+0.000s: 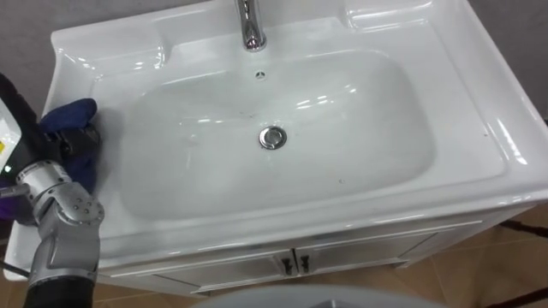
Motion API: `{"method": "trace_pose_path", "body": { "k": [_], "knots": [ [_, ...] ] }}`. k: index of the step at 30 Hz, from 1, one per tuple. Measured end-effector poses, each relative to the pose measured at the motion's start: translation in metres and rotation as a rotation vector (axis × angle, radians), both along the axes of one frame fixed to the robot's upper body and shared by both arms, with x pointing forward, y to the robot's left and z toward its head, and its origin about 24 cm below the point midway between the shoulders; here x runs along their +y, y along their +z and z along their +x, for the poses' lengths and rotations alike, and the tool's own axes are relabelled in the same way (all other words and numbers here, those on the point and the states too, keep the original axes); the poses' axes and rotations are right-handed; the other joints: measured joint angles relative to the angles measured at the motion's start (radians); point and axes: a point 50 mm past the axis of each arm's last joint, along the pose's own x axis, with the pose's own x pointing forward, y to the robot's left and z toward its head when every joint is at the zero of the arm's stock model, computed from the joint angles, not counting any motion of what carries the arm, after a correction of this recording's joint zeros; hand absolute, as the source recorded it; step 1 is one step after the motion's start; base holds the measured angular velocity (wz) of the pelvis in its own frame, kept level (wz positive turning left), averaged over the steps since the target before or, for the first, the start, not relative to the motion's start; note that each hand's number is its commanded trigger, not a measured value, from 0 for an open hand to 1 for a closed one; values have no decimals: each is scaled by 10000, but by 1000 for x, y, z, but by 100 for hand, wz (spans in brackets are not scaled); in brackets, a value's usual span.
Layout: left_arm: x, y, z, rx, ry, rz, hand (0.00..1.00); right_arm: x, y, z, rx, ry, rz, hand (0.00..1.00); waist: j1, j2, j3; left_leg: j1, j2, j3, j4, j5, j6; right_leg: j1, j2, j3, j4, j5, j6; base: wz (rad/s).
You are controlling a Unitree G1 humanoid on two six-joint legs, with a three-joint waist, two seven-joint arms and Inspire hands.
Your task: Wipe basin
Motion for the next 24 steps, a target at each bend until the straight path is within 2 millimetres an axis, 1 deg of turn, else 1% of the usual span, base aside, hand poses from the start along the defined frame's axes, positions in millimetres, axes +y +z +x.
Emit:
{"method": "trace_pose_path", "body": {
  "k": [8, 9, 11, 13, 14, 17, 21, 24],
  "knots": [
    [-1, 0, 1, -3, -35, -25, 0, 1, 0, 2, 26, 176, 5, 0, -21, 5, -3, -2, -1, -1, 2, 0, 0, 0, 0, -9, 1, -1, 2, 0],
    [-2, -1, 1, -73, -28, -234, 0, 1, 0, 2, 17, 169, 11, 0, -38, 18, -9, -2, -1, -8, 5, 0, 0, 5, 0, -15, 0, -1, 2, 0],
    [-2, -2, 2, -301, 101, -898, 0, 1, 0, 4, -16, 178, 15, 0, -66, 33, -15, 3, -2, -35, 11, 0, 0, 25, -5, -40, 2, -1, 2, 2],
    [-5, -4, 4, -763, 274, -2261, 0, 1, 0, 7, -90, 170, 4, 0, -94, 49, -6, 12, -2, -25, 10, 0, 0, 20, -9, -39, 19, -1, 2, 0],
    [-5, -4, 5, -830, 258, -2574, 0, 1, 0, 8, -118, 181, 5, 0, -93, 55, -6, 10, -2, -20, 10, 0, 0, 17, -10, -36, 19, -1, 2, 0],
    [-11, -6, 7, -1141, 110, -3920, 0, 3, -1, 12, -286, 223, 41, 0, -69, 23, 9, -2, -14, -18, 10, 0, 1, 16, -20, -42, 25, -16, 26, 0],
    [-18, 5, 14, -2142, -317, -5560, 0, 8, -2, 12, -348, 204, 252, 0, -62, -117, 69, -2, -18, -45, 10, 0, 1, 27, -20, -42, 16, -17, 27, 0],
    [-21, 7, 16, -2521, -690, -6370, 0, 9, -2, 13, -422, 208, 337, 0, -50, -135, 71, -3, -25, -38, 9, 0, 1, 27, -24, -30, 5, -17, 27, 0]
  ]
}}
